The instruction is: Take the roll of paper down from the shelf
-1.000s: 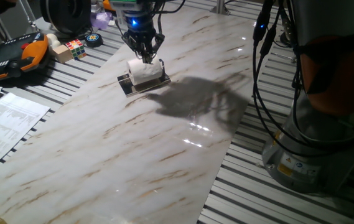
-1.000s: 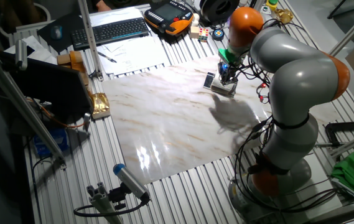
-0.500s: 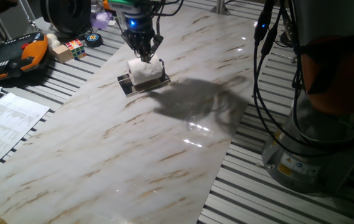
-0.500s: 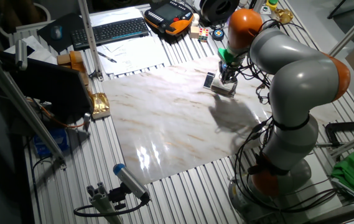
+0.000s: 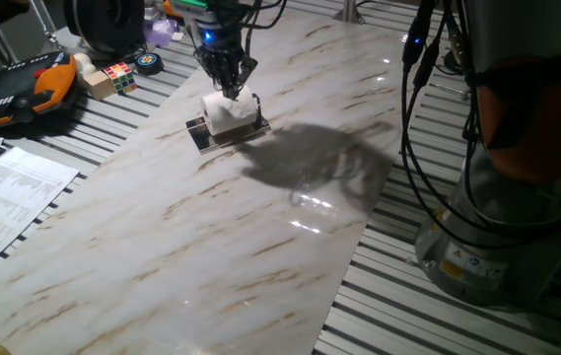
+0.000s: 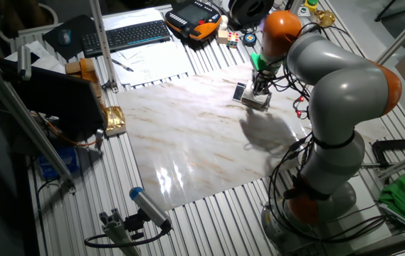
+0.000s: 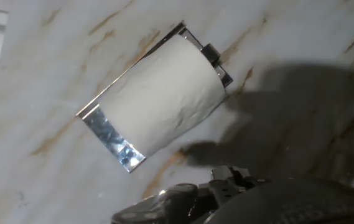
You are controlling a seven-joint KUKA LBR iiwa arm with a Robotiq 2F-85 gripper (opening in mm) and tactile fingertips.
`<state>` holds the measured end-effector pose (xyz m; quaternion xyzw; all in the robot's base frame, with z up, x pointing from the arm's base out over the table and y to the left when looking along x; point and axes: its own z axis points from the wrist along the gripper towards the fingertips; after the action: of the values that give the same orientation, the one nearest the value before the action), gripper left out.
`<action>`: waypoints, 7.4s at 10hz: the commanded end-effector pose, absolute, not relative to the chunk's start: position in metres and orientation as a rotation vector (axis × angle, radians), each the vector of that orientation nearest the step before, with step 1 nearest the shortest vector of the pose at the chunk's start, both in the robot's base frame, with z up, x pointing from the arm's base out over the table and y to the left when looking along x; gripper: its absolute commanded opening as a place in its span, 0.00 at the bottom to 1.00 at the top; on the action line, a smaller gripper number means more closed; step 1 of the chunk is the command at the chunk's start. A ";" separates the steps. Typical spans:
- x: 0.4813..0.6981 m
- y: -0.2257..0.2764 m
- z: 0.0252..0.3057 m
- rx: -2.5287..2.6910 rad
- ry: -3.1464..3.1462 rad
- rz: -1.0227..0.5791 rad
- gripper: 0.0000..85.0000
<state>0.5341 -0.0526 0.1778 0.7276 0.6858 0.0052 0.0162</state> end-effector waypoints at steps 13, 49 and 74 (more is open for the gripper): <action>0.537 -0.059 0.171 2.543 1.944 0.002 0.01; 0.578 -0.101 0.155 2.606 1.711 0.027 0.18; 0.596 -0.107 0.098 2.857 1.351 0.085 0.98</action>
<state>0.5957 -0.1071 0.0979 0.9037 0.4273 0.0271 -0.0101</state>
